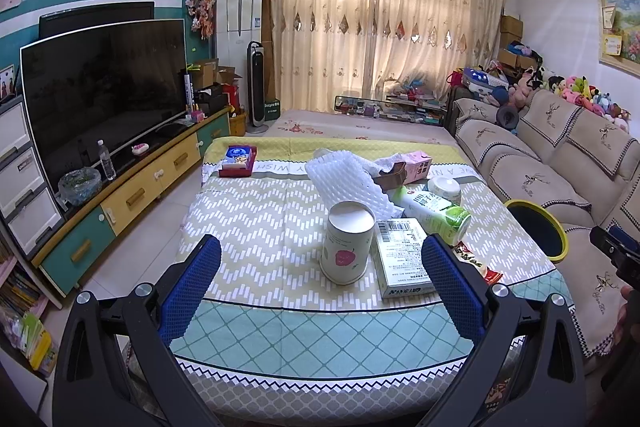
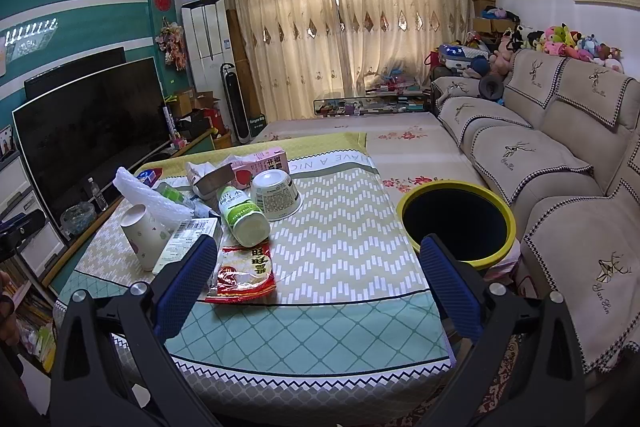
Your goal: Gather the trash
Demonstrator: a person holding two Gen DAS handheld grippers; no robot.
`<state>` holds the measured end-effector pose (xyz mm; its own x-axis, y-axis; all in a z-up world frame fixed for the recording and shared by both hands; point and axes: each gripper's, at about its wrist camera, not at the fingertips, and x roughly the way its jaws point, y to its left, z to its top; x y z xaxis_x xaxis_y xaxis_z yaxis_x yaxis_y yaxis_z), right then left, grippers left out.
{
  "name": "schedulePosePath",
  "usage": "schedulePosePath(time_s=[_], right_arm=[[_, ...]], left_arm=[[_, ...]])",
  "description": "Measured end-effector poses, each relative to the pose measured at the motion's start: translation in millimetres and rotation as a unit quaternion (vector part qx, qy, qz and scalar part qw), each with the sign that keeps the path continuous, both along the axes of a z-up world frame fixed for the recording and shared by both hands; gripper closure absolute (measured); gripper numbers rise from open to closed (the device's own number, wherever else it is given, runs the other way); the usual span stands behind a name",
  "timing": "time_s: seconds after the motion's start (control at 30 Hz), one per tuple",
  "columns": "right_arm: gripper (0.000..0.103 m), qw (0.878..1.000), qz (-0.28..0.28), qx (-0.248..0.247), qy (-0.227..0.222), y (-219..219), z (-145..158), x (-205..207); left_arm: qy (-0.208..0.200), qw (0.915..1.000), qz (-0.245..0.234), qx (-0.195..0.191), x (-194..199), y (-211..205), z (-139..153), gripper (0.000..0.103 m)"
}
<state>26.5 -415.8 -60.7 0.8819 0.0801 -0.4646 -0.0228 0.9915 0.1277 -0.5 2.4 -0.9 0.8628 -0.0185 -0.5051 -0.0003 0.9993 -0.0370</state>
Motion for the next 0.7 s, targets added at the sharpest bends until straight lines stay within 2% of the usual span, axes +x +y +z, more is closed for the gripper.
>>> schedulePosePath(time_s=[0.47,0.7], right_arm=[[0.006,1.000,0.005,0.001,0.008,6,-3,6],[0.006,0.999,0.035,-0.005,0.024,22,-12,23]], left_arm=[[0.001,1.0000,0.000,0.001,1,-2,-1,0.004],[0.003,1.0000,0.002,-0.005,2,3,-3,0.004]])
